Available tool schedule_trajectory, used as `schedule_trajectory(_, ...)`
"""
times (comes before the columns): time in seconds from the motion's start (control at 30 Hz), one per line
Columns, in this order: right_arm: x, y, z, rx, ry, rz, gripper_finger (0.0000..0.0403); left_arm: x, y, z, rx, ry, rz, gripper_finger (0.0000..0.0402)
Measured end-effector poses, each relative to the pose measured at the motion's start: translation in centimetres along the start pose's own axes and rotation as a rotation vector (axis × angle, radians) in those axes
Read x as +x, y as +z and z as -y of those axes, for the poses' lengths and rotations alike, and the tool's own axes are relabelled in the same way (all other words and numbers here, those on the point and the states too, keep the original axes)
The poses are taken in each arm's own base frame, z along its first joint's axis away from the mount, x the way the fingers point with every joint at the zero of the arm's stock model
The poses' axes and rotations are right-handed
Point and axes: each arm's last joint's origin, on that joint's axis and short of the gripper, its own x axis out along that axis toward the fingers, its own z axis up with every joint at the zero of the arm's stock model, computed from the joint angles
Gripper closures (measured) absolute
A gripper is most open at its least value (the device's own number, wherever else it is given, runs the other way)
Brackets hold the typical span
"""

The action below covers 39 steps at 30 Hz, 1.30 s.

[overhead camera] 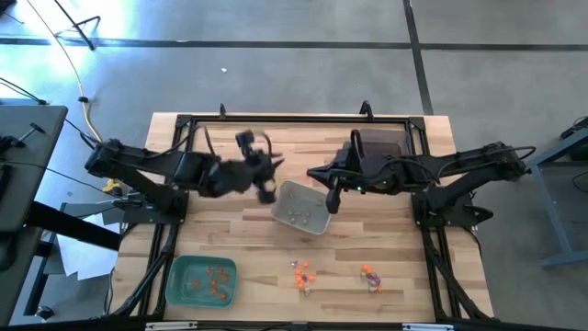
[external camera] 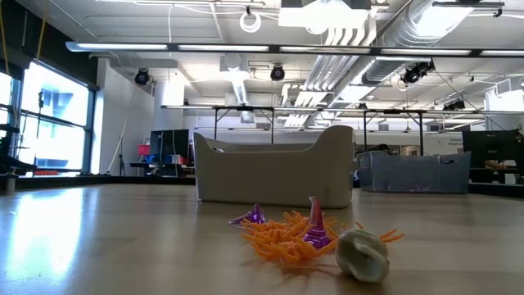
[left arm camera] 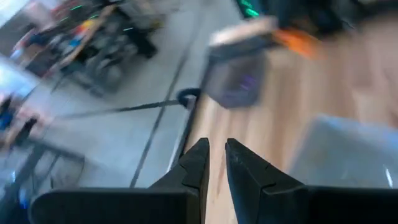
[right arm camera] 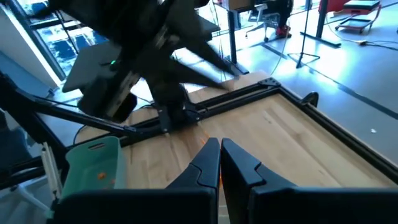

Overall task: Sort Halloween decoration
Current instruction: Put the orange spider toy into the green bin

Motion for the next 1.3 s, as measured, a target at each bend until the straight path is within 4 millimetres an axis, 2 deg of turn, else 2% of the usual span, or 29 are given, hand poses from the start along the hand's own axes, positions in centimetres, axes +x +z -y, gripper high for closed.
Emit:
schedule_trajectory(0.1,0.1,0.1,0.3,-0.004,-0.01,0.002,0.0403,0.8,0.7,-1.1,-0.216,0.024,0.053,0.0362)
schedule_trajectory(0.23,0.1,0.1,0.3,-0.02,-0.011,0.004,0.0403,1.1,1.7,-1.4,-0.365,-0.105,0.158,0.0362)
schedule_trajectory(0.5,-0.1,0.1,0.5,-0.088,-0.018,-0.012,0.0403,0.2,2.3,-0.6,-0.331,-0.177,0.214,0.0351)
schedule_trajectory(0.67,-0.2,0.2,0.6,-0.092,-0.017,-0.006,0.0403,0.3,2.1,-0.4,-0.406,-0.243,0.196,0.0309)
schedule_trajectory(0.83,-0.3,0.3,0.6,-0.09,-0.013,-0.003,0.0403,0.4,2.1,-0.5,-0.408,-0.261,0.192,0.0262)
schedule_trajectory(1.0,-0.3,0.7,0.5,-0.089,-0.004,0.035,0.0403,0.4,2.1,-0.5,-0.407,-0.261,0.191,0.0232)
schedule_trajectory(1.3,-0.4,1.8,0.1,-0.099,0.038,0.146,0.0403,0.4,2.2,-0.5,-0.419,-0.26,0.206,0.0218)
